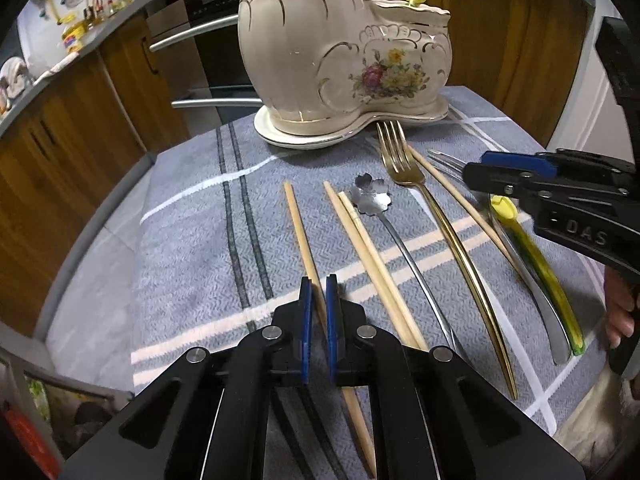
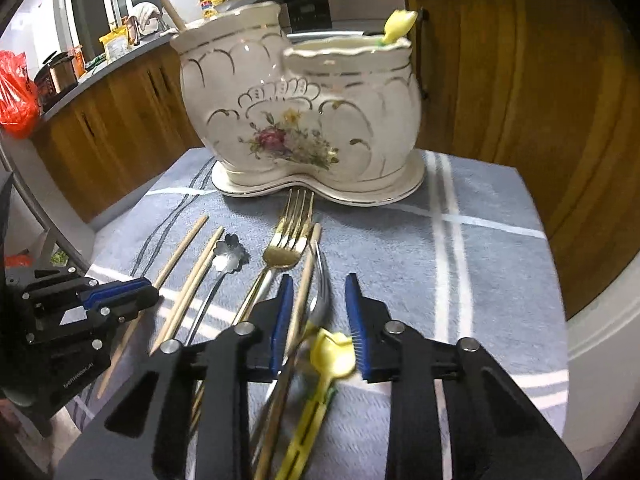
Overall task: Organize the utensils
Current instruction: 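Grasp another chopstick with the left tool while the right grasps the silver fork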
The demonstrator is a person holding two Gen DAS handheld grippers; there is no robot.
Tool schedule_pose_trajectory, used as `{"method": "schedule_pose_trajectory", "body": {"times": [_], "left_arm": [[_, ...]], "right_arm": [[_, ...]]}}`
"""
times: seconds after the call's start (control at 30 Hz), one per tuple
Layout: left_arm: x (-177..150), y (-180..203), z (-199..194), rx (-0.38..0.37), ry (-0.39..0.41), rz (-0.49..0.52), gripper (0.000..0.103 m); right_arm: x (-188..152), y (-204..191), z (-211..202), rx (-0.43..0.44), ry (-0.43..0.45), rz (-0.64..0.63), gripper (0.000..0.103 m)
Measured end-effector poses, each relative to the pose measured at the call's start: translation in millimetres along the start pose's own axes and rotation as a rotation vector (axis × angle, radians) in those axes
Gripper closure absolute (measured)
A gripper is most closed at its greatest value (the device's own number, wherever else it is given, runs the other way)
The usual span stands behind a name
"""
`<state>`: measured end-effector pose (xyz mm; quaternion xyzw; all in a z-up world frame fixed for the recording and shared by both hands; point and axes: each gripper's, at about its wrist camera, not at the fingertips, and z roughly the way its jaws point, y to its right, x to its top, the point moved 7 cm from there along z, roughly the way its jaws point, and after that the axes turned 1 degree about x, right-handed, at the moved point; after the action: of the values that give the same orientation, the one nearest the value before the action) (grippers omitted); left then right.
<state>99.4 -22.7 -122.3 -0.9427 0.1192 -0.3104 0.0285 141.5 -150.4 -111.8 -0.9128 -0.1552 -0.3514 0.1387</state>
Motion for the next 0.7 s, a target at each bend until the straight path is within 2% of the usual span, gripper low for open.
{"method": "schedule_pose_trajectory", "body": {"times": [0.13,0.3,0.33,0.53,0.7], "left_arm": [[4,-1,4,-0.006,0.001,-0.001,0.095],[9,-1,8,-0.004,0.004,0.010,0.095],[10,-1,9,-0.006,0.006,0.009,0.095],[14,-9,10,-0.016,0.033,-0.026,0.098],[16,-17,-6,-0.050,0.109,-0.070,0.098]], "right_arm": [[2,2,8,-0.004,-0.024,0.001,0.088],[4,6,15,0.056,-0.048,0.045,0.094],[4,7,14,0.056,-0.041,0.053,0.099],[9,10,-6,0.118,0.026,0.081,0.100],[15,7,-36,0.167,0.114,0.088,0.100]]}}
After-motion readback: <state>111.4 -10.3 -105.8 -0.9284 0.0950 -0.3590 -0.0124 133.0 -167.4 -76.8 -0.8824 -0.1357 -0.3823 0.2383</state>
